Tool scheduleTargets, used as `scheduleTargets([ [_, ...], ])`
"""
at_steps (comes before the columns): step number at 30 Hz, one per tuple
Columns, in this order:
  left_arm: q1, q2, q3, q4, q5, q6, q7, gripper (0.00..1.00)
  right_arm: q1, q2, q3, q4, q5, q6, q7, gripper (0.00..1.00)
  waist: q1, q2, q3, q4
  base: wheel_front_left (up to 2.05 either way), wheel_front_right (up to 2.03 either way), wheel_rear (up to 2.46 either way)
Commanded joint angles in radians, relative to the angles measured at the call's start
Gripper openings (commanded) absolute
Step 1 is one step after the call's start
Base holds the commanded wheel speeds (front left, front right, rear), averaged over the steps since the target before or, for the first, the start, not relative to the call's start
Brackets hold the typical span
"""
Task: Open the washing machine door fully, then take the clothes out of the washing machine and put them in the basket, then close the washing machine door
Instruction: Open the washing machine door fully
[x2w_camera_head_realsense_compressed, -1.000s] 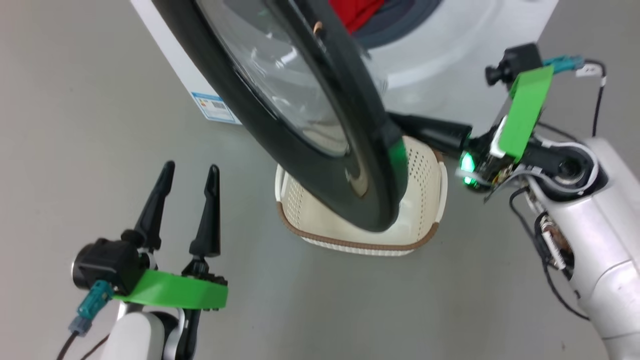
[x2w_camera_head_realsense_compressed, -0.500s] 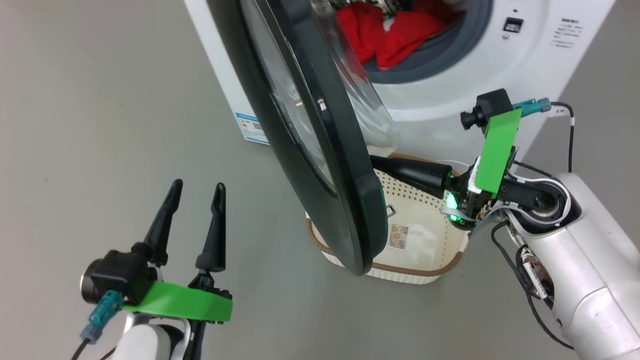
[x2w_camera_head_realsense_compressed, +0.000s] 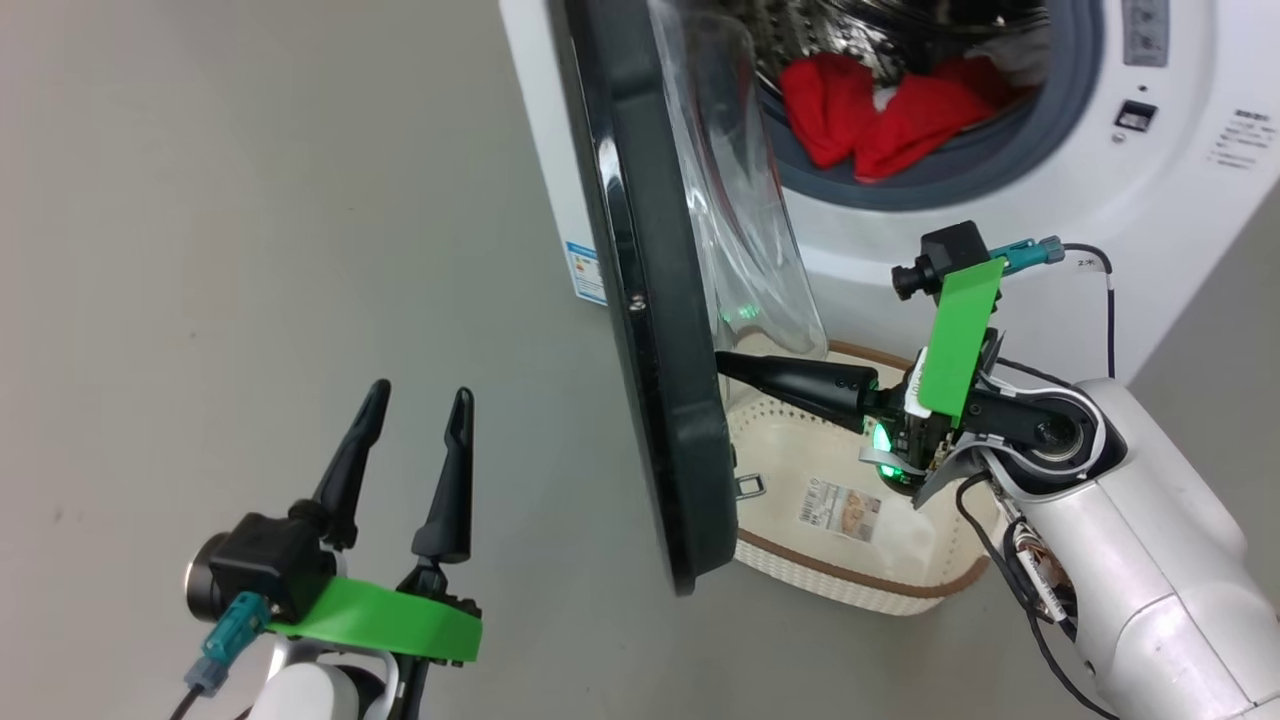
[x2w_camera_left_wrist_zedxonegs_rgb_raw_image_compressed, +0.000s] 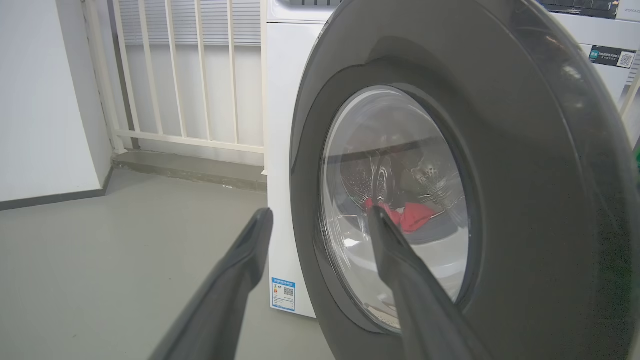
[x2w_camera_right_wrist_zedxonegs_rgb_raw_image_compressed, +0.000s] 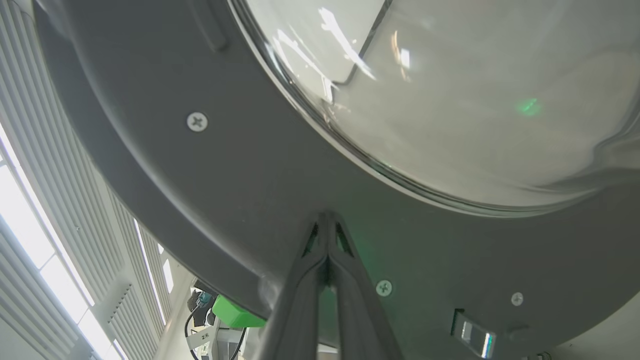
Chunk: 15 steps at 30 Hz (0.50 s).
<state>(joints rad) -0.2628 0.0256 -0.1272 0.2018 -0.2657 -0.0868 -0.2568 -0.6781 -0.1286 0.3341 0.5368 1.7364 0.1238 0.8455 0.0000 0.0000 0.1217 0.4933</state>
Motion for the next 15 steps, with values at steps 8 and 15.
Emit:
scheduleTargets([
  [8,0.013,0.025,0.035,-0.031,-0.015,0.022,-0.005,1.00,-0.005,0.052,0.026,0.000,-0.019,0.007,0.027,0.00,0.0000,0.0000,-0.021,0.049,0.00,0.00,0.00],
  [15,0.034,0.025,0.059,-0.063,-0.026,0.041,-0.005,1.00,-0.039,0.071,0.067,0.027,-0.032,0.007,0.038,0.00,0.0000,0.0000,-0.010,0.056,0.00,0.00,0.00],
])
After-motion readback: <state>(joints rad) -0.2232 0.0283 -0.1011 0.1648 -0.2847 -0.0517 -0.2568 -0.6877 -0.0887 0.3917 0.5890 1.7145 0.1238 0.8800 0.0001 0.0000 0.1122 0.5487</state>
